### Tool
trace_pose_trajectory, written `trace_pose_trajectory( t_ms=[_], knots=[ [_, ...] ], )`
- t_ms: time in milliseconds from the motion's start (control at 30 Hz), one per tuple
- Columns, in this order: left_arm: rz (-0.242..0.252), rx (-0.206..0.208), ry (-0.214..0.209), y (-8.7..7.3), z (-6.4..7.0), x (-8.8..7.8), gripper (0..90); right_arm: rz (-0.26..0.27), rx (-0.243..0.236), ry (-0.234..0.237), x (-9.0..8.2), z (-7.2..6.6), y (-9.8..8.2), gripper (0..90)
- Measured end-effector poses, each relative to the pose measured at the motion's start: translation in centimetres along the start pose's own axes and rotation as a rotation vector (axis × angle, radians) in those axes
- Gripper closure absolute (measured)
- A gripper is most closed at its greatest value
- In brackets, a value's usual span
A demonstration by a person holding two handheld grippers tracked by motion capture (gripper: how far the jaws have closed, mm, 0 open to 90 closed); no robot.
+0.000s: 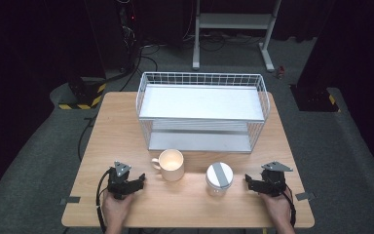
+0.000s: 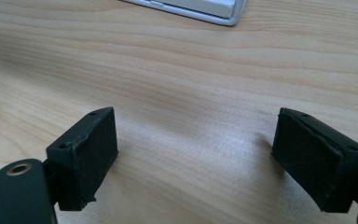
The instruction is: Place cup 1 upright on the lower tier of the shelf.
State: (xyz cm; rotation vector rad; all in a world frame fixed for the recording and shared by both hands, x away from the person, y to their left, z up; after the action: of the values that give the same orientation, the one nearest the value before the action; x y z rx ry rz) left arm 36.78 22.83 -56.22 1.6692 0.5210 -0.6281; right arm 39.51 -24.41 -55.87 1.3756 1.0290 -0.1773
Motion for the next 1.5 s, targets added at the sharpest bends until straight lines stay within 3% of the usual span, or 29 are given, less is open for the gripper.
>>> trace_pose_trajectory(
  t_ms=[233,1067,1167,1500],
  knots=[
    [0.000,0.003,0.001,0.0,0.0,0.0,21.7,0.038,-0.024,0.042,-0.8,-0.8,-0.3,13.8],
    [-0.016,-0.007,0.006,0.0,0.0,0.2,15.2,0.054,-0.115,0.130,-2.7,-4.6,-0.8,14.1],
    [-0.016,-0.005,0.007,0.0,0.0,0.2,15.0,0.056,-0.109,0.139,-2.9,-4.9,-0.9,14.1],
    [-0.015,-0.006,0.009,0.0,0.0,0.2,14.9,0.052,-0.162,0.208,-2.8,-7.0,-1.3,13.9]
  ],
)
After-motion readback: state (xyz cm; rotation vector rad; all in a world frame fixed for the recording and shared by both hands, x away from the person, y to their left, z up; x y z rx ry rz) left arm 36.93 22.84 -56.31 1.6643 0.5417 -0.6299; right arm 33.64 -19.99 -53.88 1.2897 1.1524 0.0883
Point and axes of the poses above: each handheld gripper's, and its own axes: x roughly forward along the jaws, y roughly out of its top, z roughly to its right, the point moved 5 cm from there along x, roughly forward along the jaws, and after that the axes turned 11 degrees about y, right-handed, at the moved point
